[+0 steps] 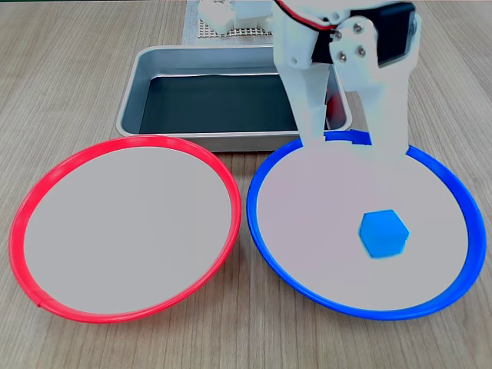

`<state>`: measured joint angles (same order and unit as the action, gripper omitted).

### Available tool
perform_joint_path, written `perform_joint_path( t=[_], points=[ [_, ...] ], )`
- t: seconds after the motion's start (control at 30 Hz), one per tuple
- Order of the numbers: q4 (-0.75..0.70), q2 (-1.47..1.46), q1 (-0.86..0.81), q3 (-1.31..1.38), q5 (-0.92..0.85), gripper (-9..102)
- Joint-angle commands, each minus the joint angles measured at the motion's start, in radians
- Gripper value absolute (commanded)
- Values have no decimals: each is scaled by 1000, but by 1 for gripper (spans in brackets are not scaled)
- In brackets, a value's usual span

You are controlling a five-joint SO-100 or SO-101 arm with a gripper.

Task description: Move two blocks tray to matching dishes

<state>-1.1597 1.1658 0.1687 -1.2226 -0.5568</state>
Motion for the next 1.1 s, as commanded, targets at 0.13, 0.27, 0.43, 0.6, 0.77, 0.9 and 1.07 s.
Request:
perform_joint_path(
  t=[0.13,0.27,0.43,0.6,0.77,0.9,1.07],
  points=[
    [-196,137,-14,-41,-103,0],
    [-365,305,-38,-207,-222,0],
    [-253,518,-80,-489,-132,0],
    [-195,650,-66,-649,402,0],
    [-258,687,15,-695,841,1],
    [-239,681,74,-724,1057,3],
    [-173,643,100,-730,1206,14]
  ],
)
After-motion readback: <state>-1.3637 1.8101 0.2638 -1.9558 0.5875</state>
